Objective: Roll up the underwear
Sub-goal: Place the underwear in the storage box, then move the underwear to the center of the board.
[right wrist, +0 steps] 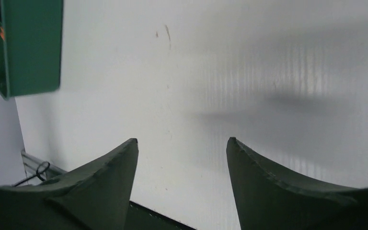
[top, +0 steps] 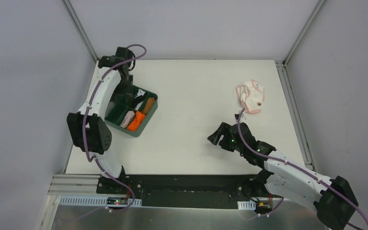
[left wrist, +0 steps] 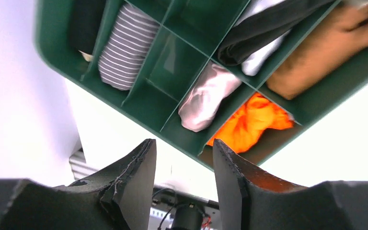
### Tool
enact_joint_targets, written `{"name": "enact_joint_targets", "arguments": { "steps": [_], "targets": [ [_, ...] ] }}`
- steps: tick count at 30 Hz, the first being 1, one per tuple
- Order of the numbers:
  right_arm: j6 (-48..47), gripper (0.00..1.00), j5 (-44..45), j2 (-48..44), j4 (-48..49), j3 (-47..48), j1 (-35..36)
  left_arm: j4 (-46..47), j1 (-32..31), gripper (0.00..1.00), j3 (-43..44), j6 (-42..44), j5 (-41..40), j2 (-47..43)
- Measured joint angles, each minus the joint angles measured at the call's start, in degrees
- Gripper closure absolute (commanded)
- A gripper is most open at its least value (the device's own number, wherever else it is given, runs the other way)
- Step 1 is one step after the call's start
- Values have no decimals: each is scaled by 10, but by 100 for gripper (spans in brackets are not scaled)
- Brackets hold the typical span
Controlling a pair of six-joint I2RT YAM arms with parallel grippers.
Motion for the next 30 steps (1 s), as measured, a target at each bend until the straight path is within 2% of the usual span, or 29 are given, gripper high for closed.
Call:
{"name": "enact_joint_targets", "arguments": {
  "steps": [1,4,7,11,15,20,24,30],
  "targets": [
    [-6,19,9,-5,-19,16,-4,-5,-3,49,22,-6,1,-14],
    [-24,16,42,-22,-71,80,-38,-13,-19,48,63,-28,19,-58],
    [-37,16,41,-28,-92,137,-122,-20,-54,47,68,-52,48,-101],
    [-53,16,20,-7,-105,202,-251,-28,-137,44,56,-90,69,-113],
    [-68,16,-11,49,-118,244,-330,-16,-237,34,21,-143,106,-99],
    [-98,12,-19,114,-158,279,-362,27,-318,26,-8,-206,163,-87],
    [-145,15,-12,169,-181,313,-379,49,-329,26,-11,-239,184,-77],
    [-216,20,15,353,-196,428,-387,65,-330,27,-15,-260,189,-69]
  ]
}}
